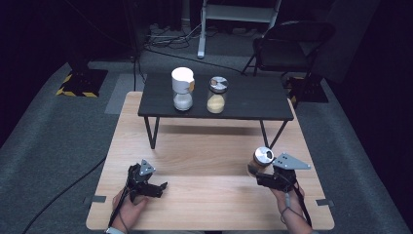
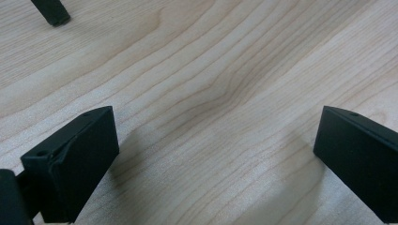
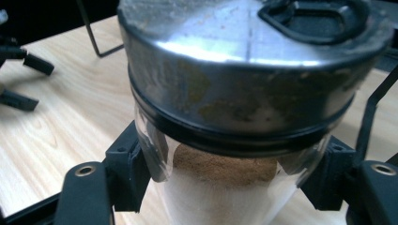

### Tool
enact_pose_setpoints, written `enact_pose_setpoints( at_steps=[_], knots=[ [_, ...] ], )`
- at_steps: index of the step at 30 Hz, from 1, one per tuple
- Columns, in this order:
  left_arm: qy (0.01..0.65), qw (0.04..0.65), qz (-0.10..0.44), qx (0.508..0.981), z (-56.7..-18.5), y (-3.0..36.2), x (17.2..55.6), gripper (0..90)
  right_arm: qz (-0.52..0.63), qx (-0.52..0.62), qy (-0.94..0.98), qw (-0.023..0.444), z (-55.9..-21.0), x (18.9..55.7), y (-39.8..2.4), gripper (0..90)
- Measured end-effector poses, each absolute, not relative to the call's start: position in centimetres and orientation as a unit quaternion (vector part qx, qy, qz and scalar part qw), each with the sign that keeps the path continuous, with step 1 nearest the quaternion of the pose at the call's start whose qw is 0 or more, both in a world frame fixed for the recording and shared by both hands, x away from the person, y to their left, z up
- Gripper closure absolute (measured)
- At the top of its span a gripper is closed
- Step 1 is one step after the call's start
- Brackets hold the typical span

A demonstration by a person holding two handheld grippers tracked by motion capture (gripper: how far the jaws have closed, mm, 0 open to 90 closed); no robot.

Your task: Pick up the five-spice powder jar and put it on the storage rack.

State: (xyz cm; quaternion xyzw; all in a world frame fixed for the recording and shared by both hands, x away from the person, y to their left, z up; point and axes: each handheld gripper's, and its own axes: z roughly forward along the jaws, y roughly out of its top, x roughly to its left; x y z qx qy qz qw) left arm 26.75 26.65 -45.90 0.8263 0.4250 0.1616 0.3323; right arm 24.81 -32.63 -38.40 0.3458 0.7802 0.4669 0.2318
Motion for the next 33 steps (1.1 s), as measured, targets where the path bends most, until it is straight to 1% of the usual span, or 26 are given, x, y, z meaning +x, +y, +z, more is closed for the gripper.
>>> enact_pose_setpoints(
  at_steps=[11, 17, 24, 33],
  knots=[
    [0.425, 0.332, 0.162, 0.826, -45.9, 26.6, 26.7, 0.3, 0.468, 0.341, 0.779, 0.240, -32.3, 27.4, -32.4, 29.7],
    [0.425, 0.332, 0.162, 0.826, -45.9, 26.6, 26.7, 0.3, 0.470, 0.343, 0.778, 0.238, -29.7, 29.3, -31.9, 29.7],
    [0.425, 0.332, 0.162, 0.826, -45.9, 26.6, 26.7, 0.3, 0.468, 0.340, 0.778, 0.244, -27.3, 31.6, -30.8, 29.7],
    [0.424, 0.333, 0.162, 0.826, -45.9, 26.7, 26.7, 0.3, 0.469, 0.342, 0.774, 0.254, -25.3, 34.5, -29.1, 29.7]
  ],
)
